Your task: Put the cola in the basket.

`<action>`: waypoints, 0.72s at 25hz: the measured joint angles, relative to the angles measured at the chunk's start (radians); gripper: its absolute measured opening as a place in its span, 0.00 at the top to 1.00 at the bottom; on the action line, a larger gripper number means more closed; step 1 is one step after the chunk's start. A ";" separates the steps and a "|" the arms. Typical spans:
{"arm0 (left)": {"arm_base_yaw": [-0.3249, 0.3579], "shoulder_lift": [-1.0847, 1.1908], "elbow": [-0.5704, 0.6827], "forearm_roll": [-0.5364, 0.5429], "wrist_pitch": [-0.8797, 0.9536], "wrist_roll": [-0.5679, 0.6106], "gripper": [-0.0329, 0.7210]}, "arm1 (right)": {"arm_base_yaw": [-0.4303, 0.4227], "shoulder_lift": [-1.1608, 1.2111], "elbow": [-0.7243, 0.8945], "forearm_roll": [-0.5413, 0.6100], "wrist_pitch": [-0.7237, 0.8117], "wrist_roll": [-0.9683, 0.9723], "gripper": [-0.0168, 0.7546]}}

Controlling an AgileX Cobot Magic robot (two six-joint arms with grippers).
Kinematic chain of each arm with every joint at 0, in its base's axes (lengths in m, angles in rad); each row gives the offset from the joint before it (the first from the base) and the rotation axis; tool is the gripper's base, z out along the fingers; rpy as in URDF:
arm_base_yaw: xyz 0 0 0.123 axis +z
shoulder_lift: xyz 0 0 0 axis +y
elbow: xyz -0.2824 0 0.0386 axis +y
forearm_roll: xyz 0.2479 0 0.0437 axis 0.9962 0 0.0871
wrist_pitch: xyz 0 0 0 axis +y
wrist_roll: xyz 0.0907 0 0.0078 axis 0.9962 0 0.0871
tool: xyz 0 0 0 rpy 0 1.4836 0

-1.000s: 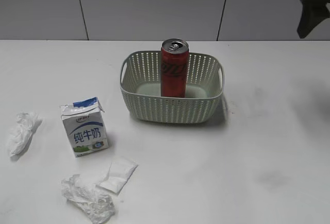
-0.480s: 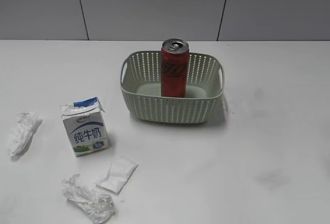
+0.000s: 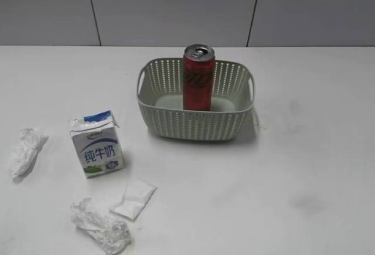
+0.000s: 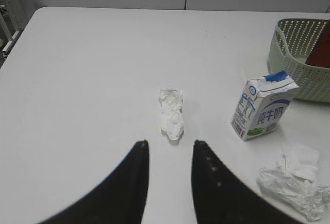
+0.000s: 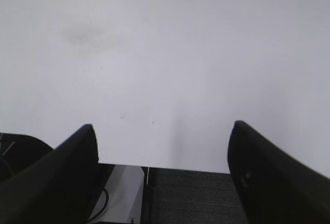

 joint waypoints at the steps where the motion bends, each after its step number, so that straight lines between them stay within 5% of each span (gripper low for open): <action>1: 0.000 0.000 0.000 0.000 0.000 0.000 0.68 | 0.000 -0.044 0.037 0.000 -0.001 0.000 0.21; 18: 0.000 0.000 0.000 0.000 0.000 0.000 0.68 | 0.000 -0.728 0.159 0.004 -0.013 -0.002 0.21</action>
